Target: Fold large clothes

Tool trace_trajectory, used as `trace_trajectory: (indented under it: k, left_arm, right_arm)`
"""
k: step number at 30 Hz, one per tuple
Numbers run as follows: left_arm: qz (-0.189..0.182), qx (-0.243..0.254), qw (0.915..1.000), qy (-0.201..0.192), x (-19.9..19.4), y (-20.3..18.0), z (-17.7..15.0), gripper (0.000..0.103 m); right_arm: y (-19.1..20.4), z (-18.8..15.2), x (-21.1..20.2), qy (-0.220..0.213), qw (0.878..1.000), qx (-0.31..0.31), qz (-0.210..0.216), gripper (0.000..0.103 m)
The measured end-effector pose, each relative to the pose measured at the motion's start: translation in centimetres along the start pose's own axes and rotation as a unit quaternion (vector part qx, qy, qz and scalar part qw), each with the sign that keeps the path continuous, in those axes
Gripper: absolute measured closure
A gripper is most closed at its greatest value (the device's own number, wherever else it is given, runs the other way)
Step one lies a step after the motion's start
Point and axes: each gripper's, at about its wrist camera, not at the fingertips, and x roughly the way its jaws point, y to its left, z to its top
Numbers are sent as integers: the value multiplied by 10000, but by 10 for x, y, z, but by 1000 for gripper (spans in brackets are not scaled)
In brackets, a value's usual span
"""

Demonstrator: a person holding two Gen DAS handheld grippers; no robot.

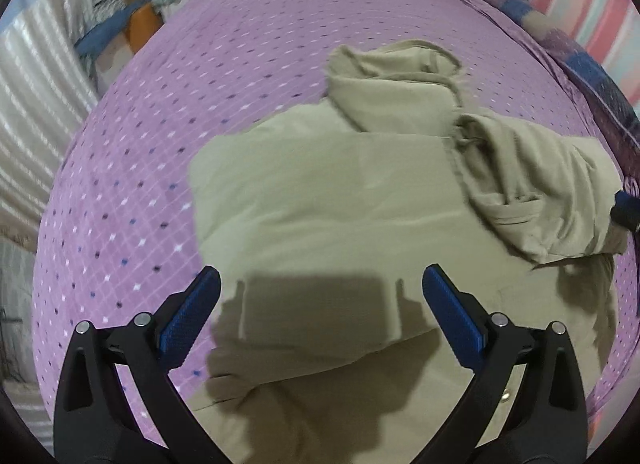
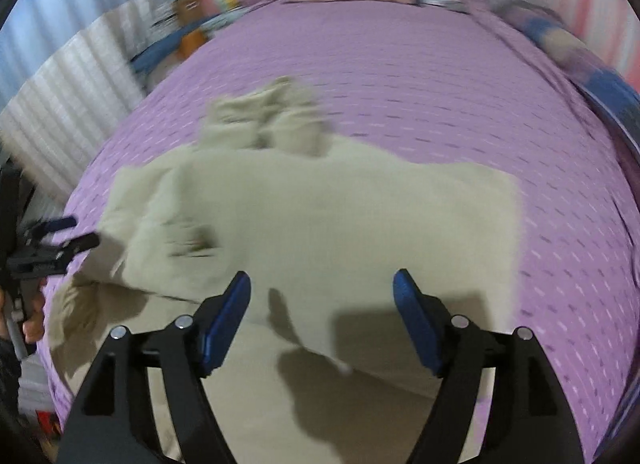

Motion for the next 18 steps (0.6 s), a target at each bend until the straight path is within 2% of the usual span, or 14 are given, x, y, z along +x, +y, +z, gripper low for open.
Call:
trace_trajectory:
  k: [4, 8, 12, 16, 18]
  left_arm:
    - [-217, 210, 9995, -16, -4, -37, 12, 3]
    - [-326, 546, 9980, -20, -2, -83, 32, 3]
    - [-488, 625, 9967, 182, 14, -116, 53, 3]
    - [-612, 645, 9950, 455, 41, -134, 63, 4]
    - [-633, 682, 9940, 575, 56, -140, 61, 15]
  right_arm:
    - [-65, -5, -22, -72, 9982, 478, -358, 29]
    - [-110, -4, -21, -2, 9956, 863, -375, 29]
    - [-140, -1, -5, 156, 9918, 1270, -33, 29]
    - [-151, -7, 27, 345, 9819, 1732, 684, 29]
    - [-149, -13, 40, 350, 9764, 1936, 894, 31]
